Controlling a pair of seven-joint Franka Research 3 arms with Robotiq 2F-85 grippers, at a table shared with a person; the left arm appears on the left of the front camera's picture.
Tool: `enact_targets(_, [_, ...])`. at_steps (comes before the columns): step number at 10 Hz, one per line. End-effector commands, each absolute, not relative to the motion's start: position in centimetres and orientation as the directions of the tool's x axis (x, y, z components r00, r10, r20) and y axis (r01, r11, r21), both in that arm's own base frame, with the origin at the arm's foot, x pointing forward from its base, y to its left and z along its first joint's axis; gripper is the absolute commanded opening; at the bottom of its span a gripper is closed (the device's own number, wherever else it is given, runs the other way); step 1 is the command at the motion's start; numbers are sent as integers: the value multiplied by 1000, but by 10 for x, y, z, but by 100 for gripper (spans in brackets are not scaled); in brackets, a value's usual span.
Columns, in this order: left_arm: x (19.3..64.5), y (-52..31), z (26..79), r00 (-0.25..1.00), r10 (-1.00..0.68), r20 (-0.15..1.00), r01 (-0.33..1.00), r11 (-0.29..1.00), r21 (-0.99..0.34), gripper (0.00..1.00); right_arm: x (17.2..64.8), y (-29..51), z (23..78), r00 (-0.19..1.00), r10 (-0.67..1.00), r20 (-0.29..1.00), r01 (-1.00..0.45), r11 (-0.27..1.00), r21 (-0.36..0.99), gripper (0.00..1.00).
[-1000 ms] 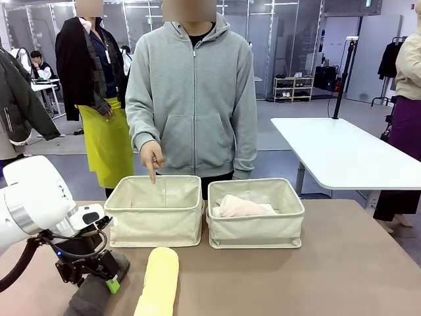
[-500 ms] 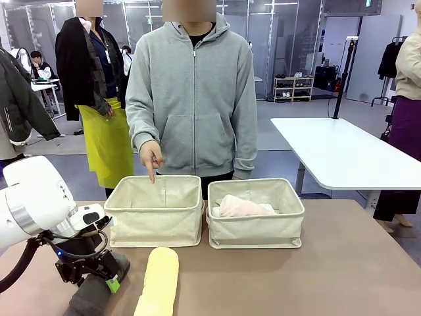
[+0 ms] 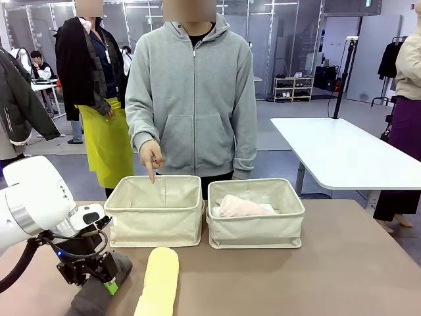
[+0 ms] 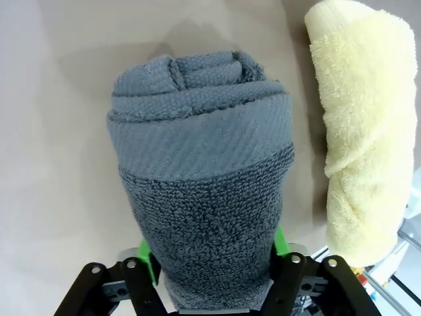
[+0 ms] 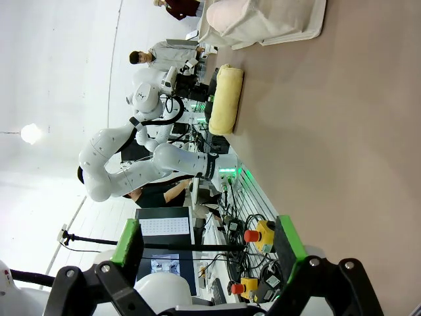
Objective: Divide the towels into two baskets.
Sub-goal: Pick up one hotel-folded towel from the bottom of the table and place it in the Fabric basket indicated by the person.
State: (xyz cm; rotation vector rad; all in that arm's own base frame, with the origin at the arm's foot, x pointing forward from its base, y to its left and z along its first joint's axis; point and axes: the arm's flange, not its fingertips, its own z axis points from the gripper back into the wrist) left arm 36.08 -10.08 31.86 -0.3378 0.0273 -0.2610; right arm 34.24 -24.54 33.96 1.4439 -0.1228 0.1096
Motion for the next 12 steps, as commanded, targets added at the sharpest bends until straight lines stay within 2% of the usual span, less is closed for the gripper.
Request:
enact_targets(1, [358,-100,310,964,-266,7,253,911,-326,0,339,-244,341,985,16,169,-170,124,978,100])
enact_targets(2, [358,-100,308,964,-267,-1,252,911,-327,0,339,-244,341,985,16,169,-170,124,978,100])
enact_targets(3, [358,-101,310,964,-265,2,252,913,-320,12,339,-244,341,985,16,169,-170,124,978,100])
enact_targets(5, [357,-104,323,967,-254,23,248,917,-313,0,339,-244,341,985,16,169,-170,124,978,100])
enact_targets(6, [350,-108,347,954,-298,42,296,908,-297,0,339,-244,341,985,16,169,-170,124,978,100])
enact_targets(10, [348,-127,450,809,-569,150,585,805,-101,0,339,-244,341,985,16,169,-170,124,978,100])
enact_targets(11, [352,-130,464,713,-686,145,700,710,-81,0,339,-244,341,985,16,169,-170,124,978,100])
enact_targets(12, [349,-135,475,558,-817,143,826,563,-11,0,339,-244,341,985,16,169,-170,124,978,100])
